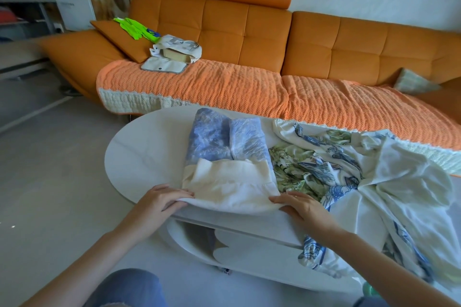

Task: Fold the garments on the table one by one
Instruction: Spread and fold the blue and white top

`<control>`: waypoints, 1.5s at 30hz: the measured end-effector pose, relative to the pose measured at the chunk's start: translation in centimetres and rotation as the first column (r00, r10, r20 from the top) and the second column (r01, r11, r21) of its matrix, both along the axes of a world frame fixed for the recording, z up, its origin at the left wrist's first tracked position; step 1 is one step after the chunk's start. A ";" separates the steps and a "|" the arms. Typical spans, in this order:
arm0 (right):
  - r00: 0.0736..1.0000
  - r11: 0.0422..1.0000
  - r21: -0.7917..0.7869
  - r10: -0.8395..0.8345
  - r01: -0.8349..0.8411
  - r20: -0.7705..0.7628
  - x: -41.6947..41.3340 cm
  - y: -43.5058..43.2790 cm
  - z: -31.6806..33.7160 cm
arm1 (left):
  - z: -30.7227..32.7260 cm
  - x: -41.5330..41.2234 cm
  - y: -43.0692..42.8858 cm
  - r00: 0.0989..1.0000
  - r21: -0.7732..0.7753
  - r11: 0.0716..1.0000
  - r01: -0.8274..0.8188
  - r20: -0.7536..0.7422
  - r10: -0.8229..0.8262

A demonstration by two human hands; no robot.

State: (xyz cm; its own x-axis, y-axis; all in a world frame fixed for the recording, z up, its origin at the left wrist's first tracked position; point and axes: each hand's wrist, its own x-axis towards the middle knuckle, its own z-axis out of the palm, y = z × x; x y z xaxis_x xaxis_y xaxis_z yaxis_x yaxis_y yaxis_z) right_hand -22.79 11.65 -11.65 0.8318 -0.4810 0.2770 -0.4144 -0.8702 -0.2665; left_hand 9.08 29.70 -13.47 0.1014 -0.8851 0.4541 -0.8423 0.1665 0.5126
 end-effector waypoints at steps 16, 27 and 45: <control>0.938 0.783 0.622 -0.223 0.010 0.265 2.2 0.4 9.6 | 8.0 -1.9 -0.3 0.925 -0.056 0.972 -0.229 -0.323 0.199; 0.742 0.502 0.751 -0.670 0.428 0.025 10.7 -7.7 3.5 | 4.8 2.1 -11.5 0.601 0.469 0.768 -0.435 -0.484 0.636; 0.836 0.823 0.469 -0.478 0.320 0.270 9.2 -2.3 1.1 | 5.1 1.8 -13.7 0.660 0.069 0.795 -0.603 -0.518 0.545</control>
